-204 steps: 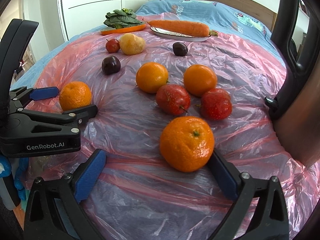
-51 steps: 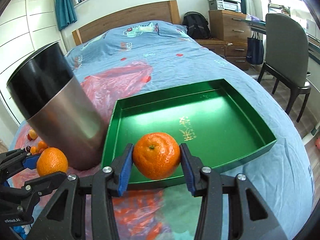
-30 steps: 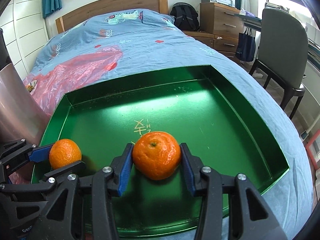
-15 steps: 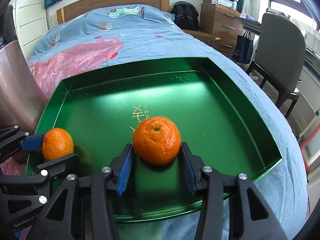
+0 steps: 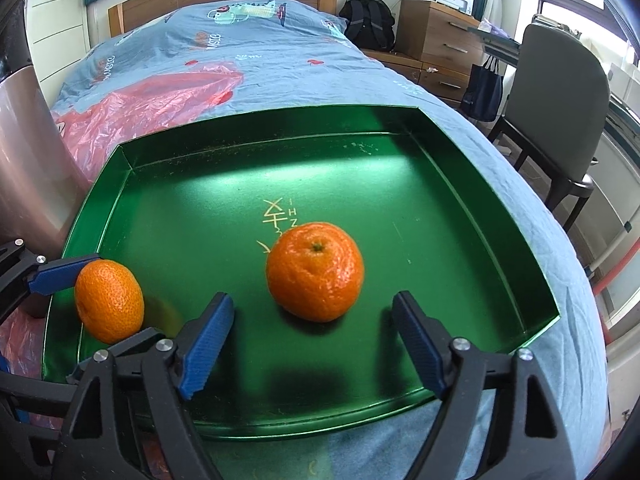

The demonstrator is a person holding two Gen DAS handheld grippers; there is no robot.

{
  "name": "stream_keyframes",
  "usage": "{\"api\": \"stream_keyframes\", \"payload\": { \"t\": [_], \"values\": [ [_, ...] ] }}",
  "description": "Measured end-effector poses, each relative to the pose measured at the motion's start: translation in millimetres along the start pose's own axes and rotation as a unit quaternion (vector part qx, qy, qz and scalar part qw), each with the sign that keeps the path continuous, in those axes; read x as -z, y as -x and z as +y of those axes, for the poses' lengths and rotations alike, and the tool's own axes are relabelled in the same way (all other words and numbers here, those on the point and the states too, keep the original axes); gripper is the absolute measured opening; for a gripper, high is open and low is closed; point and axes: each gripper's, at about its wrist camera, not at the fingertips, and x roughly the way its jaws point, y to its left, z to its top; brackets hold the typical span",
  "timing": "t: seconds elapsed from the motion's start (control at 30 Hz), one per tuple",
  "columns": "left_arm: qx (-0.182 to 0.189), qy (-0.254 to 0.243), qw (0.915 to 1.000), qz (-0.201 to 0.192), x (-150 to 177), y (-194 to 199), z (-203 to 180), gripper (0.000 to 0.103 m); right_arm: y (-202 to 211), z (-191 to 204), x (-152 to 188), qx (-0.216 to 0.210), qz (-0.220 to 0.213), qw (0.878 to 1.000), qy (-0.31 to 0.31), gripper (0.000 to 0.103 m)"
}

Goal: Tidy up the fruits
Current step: 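Lower both tangerines into the green tray and open both tools, then withdraw both tools from the tray back toward the remaining fruits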

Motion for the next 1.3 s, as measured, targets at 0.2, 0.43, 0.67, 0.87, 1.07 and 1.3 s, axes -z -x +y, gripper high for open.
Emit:
{"api": "stream_keyframes", "payload": {
  "t": [0.2,0.43,0.67,0.87,1.07,1.3],
  "values": [
    [-0.008,-0.009,0.9995,-0.028,-4.7,29.3,-2.8,0.074,43.2,-10.8,-4.5,0.032,-0.043,0.999,-0.010,0.103],
    [0.010,-0.026,0.9976,-0.063,-2.5,91.1,-9.9,0.074,106.4,-18.2,-2.2,0.037,-0.071,0.996,-0.040,0.103],
    [0.018,-0.022,0.9957,-0.088,32.1,161.9,1.8,0.090,159.2,-3.1,21.3,0.008,-0.071,0.995,-0.073,0.103],
    [-0.002,0.001,0.9956,-0.094,80.8,206.9,33.6,0.090,198.3,46.6,39.1,-0.018,-0.090,0.994,-0.055,0.103],
    [-0.055,0.046,0.9939,-0.084,131.5,223.8,90.5,0.090,215.1,123.9,42.4,-0.082,-0.104,0.991,-0.008,0.103],
    [-0.101,0.134,0.9836,-0.065,183.7,220.4,177.8,0.089,195.4,220.3,43.8,-0.140,-0.089,0.985,0.056,0.103]
  ]
}}
